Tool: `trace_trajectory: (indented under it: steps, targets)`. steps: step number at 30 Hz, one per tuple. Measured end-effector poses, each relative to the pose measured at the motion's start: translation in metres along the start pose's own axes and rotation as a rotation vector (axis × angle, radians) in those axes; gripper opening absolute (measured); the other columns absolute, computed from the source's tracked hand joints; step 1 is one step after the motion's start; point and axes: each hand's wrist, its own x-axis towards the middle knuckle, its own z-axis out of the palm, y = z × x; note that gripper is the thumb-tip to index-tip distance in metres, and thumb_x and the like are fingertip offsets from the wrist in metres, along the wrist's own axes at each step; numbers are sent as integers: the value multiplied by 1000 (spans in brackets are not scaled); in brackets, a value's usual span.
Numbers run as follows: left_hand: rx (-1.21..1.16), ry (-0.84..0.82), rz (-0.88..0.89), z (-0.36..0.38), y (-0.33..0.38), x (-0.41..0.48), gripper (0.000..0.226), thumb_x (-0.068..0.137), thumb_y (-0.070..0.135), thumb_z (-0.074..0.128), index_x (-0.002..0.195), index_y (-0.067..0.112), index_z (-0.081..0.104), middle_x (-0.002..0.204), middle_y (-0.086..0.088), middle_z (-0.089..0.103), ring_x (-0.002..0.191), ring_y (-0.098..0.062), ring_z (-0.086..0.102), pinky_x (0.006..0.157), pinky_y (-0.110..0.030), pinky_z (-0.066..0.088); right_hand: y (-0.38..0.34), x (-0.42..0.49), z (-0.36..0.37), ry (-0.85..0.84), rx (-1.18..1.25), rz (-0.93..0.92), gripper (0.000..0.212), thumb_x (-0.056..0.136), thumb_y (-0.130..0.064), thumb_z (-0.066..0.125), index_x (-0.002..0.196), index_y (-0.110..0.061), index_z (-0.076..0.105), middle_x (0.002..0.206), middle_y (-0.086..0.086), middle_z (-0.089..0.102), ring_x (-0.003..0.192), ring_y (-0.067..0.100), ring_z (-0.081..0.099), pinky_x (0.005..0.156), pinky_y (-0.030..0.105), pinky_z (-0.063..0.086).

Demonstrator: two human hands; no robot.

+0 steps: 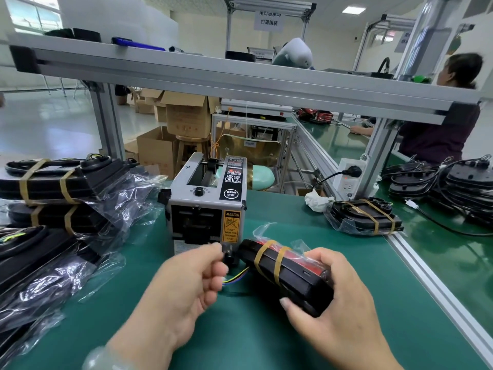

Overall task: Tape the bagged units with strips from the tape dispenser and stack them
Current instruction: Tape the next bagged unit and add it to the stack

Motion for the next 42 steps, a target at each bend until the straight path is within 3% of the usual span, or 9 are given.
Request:
trace_trajectory:
  steps: [5, 7, 9, 11, 13, 21, 26, 31, 42]
  targets:
    - [202, 23, 338, 14, -25, -27, 15, 79, 22, 67, 66, 25, 72, 60, 1, 67, 47, -4, 51, 46, -14, 42, -5, -2, 5, -62, 5, -26, 69, 48, -34, 75, 109, -42, 44, 110, -29, 56, 93, 1, 56, 80, 2, 36]
    - [311, 7, 449, 16, -26, -31, 18, 77, 20, 70, 66, 33, 73, 79, 7, 71, 58, 5, 57, 55, -2, 40, -7, -2, 6, -44, 4, -51, 68, 48, -33, 74, 108, -42, 45, 117, -29, 52, 94, 3, 56, 80, 4, 37]
    - [367, -40, 477, 16, -26, -30, 21, 80, 22, 72, 63, 33, 73, 110, 19, 64, 87, 20, 57, 73, 2, 37, -8, -2, 7, -15, 10, -76, 66, 47, -30, 75, 107, -40, 47, 114, -28, 54, 93, 5, 56, 80, 4, 37]
    - [400, -96, 451, 18, -26, -30, 12, 75, 39, 70, 65, 34, 73, 128, 22, 53, 111, 26, 42, 101, -13, 32, -8, -2, 7, -3, 18, -87, 66, 47, -29, 76, 107, -37, 48, 110, -27, 56, 92, 5, 57, 79, 5, 38]
    - [388, -111, 419, 21, -28, -29, 16, 64, 44, 63, 68, 32, 74, 133, 19, 50, 119, 26, 33, 113, -30, 25, -8, -3, 7, 0, 18, -94, 66, 48, -29, 77, 107, -37, 48, 110, -26, 56, 92, 3, 57, 78, 7, 40]
    - [407, -155, 374, 31, -30, -31, 15, 80, 31, 69, 68, 27, 75, 116, 27, 55, 124, 25, 25, 100, -22, 26, -8, -3, 9, 4, 3, -64, 61, 50, -33, 75, 104, -39, 47, 101, -26, 57, 90, 4, 56, 73, 17, 44]
    - [495, -158, 386, 35, -29, -34, 14, 80, 28, 68, 70, 34, 75, 128, 20, 49, 125, 27, 20, 94, -12, 24, -10, -4, 8, 17, 5, -50, 53, 56, -41, 69, 103, -41, 45, 106, -25, 55, 86, 3, 56, 69, 20, 46]
    - [510, -161, 413, 37, -29, -33, 13, 80, 29, 68, 70, 35, 74, 115, 33, 44, 124, 29, 16, 86, -2, 25, -11, -3, 7, 8, -10, -55, 50, 56, -45, 63, 103, -42, 44, 101, -27, 56, 86, 2, 55, 68, 20, 48]
    - [524, -108, 414, 42, -28, -35, 14, 81, 28, 69, 68, 31, 75, 139, 14, 39, 126, 20, 23, 81, 6, 23, -12, -4, 6, 22, -19, -50, 51, 56, -34, 72, 102, -31, 53, 101, -26, 57, 85, 4, 55, 67, 29, 53]
